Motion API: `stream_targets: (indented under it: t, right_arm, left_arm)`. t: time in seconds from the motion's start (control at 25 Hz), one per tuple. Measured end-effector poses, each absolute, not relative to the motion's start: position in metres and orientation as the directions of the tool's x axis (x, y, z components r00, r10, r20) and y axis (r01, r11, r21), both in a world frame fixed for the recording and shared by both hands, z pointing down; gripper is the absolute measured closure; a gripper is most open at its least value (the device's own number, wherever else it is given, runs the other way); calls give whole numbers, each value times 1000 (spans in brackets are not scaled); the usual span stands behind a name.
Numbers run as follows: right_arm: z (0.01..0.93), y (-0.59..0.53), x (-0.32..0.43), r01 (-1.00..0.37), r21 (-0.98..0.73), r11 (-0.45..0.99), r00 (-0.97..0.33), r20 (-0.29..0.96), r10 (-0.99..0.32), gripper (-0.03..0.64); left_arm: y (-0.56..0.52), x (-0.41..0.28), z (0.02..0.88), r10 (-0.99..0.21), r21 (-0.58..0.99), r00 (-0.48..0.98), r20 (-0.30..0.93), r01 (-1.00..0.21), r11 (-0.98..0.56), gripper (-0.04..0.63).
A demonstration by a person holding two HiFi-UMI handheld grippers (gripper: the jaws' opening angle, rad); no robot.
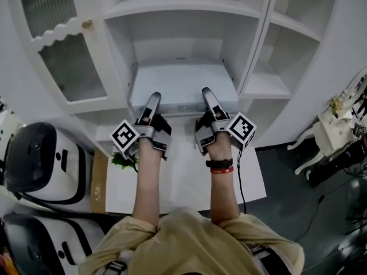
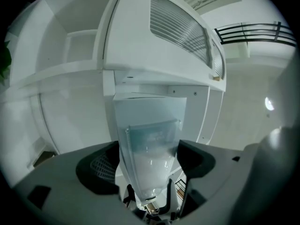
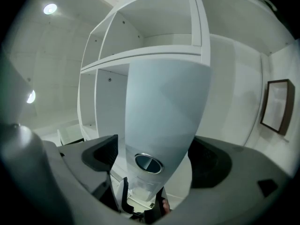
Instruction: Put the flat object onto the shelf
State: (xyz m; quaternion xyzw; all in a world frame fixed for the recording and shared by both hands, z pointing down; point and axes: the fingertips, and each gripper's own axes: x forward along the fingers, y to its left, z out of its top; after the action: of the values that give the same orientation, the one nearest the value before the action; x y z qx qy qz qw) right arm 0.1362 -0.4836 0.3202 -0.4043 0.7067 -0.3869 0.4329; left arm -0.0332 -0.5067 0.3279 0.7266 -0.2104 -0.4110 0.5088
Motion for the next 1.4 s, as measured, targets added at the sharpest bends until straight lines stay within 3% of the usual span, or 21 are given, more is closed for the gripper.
stream_targets:
  t: [0.4, 0.84, 1.08, 1.24, 1.4]
  right_arm:
    - [339, -450, 142, -342, -873, 349, -305, -248, -919, 160]
    - [355, -411, 145, -558, -774, 298, -308, -140, -941, 160]
    - [353, -392, 145, -716, -636, 287, -302, -89, -949, 161]
    - [351, -383, 137, -737, -594, 324, -337, -93, -937, 163]
    - [353, -376, 131, -771, -543, 332, -342, -85, -936, 195]
  left_arm:
    - [-477, -46, 342, -741, 893, 592, -316, -77, -442, 219]
    - [-439, -57, 354, -773, 840, 591, -233, -278, -466, 219]
    - [-416, -49, 349, -798, 730, 581, -159, -475, -491, 221]
    - [-402, -44, 344, -825, 601, 553, -122, -620, -504, 221]
    - [-392, -38, 344, -830, 517, 548, -106, -682, -517, 221]
